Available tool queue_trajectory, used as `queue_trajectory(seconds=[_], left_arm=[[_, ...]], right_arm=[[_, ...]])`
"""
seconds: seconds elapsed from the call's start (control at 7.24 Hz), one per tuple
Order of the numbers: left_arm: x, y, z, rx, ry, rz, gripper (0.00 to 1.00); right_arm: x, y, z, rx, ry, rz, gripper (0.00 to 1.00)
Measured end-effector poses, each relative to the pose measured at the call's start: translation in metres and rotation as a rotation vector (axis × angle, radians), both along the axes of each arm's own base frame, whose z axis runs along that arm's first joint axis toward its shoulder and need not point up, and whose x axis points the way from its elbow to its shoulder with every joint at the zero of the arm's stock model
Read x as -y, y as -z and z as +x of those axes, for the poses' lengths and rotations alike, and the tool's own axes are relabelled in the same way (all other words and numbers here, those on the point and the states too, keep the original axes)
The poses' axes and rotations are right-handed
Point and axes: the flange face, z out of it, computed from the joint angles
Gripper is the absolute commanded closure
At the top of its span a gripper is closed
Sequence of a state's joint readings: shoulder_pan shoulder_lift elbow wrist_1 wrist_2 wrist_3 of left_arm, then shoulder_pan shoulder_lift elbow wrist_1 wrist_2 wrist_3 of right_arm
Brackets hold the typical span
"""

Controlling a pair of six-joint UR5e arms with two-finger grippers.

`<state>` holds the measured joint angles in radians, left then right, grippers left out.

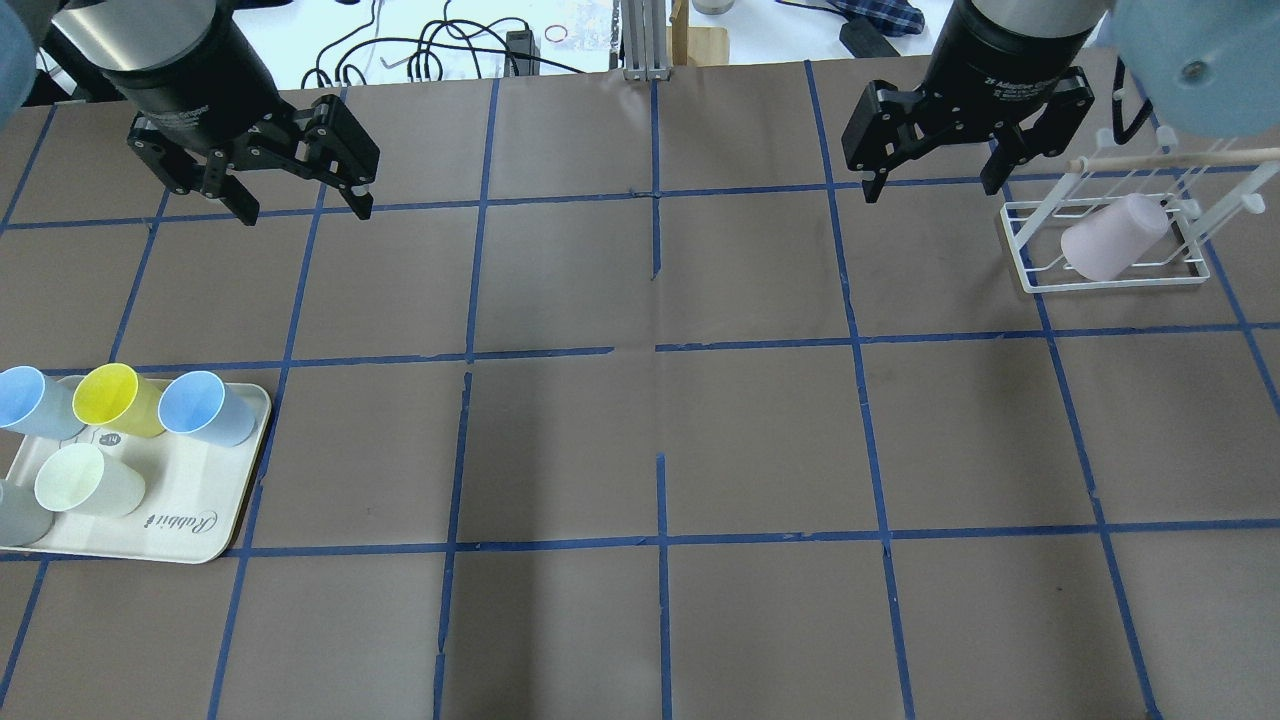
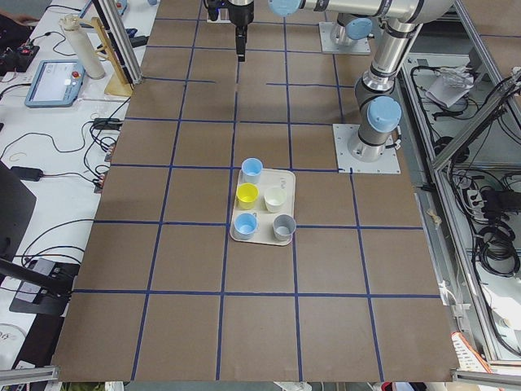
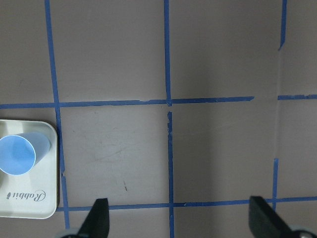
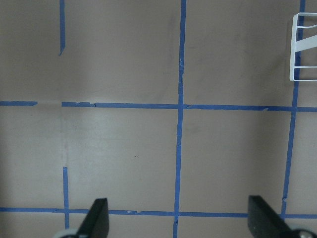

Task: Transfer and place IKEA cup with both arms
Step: 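Move the right gripper down over the pink cup in the wire rack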

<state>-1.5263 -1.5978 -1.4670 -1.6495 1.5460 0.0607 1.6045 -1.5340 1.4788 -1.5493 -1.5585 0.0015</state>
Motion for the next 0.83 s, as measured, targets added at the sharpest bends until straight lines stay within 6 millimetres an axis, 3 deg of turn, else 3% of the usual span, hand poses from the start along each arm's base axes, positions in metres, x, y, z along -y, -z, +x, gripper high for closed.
queue_trajectory(seconds=[0.41, 0.55, 0.83], left_arm=[[-0.002, 0.000, 0.000, 0.001, 0.001, -0.001, 0.00], [-0.003, -0.001, 0.000, 0.001, 0.002, -0.003, 0.00], [-0.003, -0.002, 0.000, 0.001, 0.002, -0.006, 0.00]], right_arm=[[0.002, -0.001, -0.005, -0.001, 0.000, -0.005, 0.00], [0.006, -0.004, -0.015, -0.003, -0.016, -0.011, 0.00], [0.019, -0.007, -0.064, -0.008, -0.048, -0.023, 0.00]])
